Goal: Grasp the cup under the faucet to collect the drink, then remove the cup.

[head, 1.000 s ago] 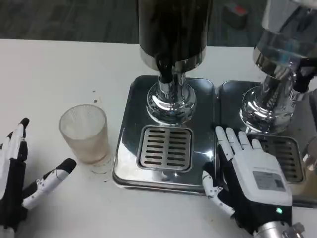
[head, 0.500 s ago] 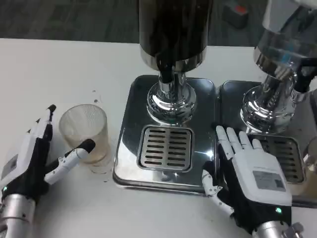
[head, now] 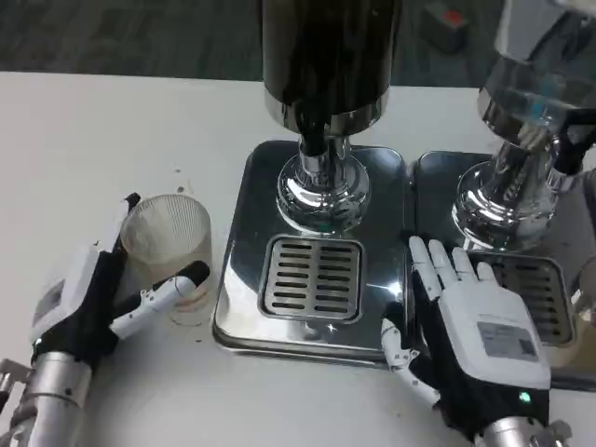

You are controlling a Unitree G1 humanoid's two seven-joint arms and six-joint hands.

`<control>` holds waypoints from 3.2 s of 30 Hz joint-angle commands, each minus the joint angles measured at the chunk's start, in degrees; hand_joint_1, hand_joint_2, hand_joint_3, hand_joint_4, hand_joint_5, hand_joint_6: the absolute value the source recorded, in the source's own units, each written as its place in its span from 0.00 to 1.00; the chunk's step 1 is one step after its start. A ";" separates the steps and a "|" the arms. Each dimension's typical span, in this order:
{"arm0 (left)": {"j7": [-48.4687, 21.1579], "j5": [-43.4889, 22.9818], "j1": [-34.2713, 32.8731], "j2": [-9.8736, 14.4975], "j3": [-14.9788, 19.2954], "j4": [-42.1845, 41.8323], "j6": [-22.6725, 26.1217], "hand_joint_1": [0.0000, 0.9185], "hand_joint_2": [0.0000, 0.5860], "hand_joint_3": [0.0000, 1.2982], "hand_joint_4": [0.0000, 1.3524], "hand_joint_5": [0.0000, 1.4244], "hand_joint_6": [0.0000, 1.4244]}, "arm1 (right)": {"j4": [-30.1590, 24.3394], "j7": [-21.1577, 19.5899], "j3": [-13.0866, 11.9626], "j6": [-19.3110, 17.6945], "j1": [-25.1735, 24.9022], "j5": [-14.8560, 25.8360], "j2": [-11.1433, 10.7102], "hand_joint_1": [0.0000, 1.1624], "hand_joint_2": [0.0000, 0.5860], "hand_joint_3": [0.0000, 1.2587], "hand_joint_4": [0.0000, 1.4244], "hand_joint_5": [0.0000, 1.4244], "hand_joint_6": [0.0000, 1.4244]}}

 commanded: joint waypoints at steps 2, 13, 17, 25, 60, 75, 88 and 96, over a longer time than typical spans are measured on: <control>-1.27 -0.60 -1.38 -0.51 -0.72 1.91 -0.58 0.11 0.00 0.00 0.00 0.16 0.16 | -0.86 -0.09 0.04 0.70 0.69 -0.30 0.42 0.14 0.99 0.00 0.00 0.00 0.00; -0.89 -0.49 -2.01 -0.44 -1.68 3.76 -0.48 0.24 0.09 0.07 0.12 0.34 0.40 | -0.80 -0.12 0.03 0.77 0.68 0.07 0.77 0.14 0.98 0.00 0.00 0.00 0.00; 0.55 -0.29 -1.93 -0.44 -2.02 3.77 -0.46 0.29 0.12 0.19 0.25 0.47 0.53 | -0.71 -0.10 0.01 0.62 0.57 0.21 0.77 0.14 0.98 0.00 0.00 0.00 0.00; 5.56 0.28 -1.73 -0.16 -2.86 3.63 -1.78 0.35 0.15 0.35 0.41 0.58 0.63 | -0.34 -0.02 -0.10 0.55 0.27 0.55 0.85 0.14 0.97 0.00 0.00 0.00 0.00; 20.09 5.41 -1.62 -0.38 -2.95 1.86 -6.86 0.52 0.14 0.47 0.54 0.67 0.68 | 0.08 -0.41 -0.47 0.66 -0.08 0.91 1.04 0.13 0.97 0.00 0.00 0.00 0.00; 19.14 9.28 -8.68 -3.01 -7.55 4.02 -9.08 0.53 0.12 0.47 0.53 0.66 0.68 | -1.76 -1.72 -0.61 2.12 1.69 -0.92 1.90 0.13 0.98 0.00 0.00 0.00 0.00; 19.40 13.64 -16.14 -7.77 -14.31 10.14 -6.76 0.54 0.11 0.47 0.53 0.66 0.66 | -4.65 -5.26 -1.15 4.33 5.07 -2.86 3.28 0.15 0.98 0.00 0.00 0.00 0.00; 20.15 15.37 -18.70 -10.40 -17.32 13.15 -3.28 0.54 0.10 0.46 0.52 0.65 0.65 | -4.81 -5.40 -1.29 4.54 5.32 -3.27 3.86 0.15 0.98 0.00 0.00 0.00 0.00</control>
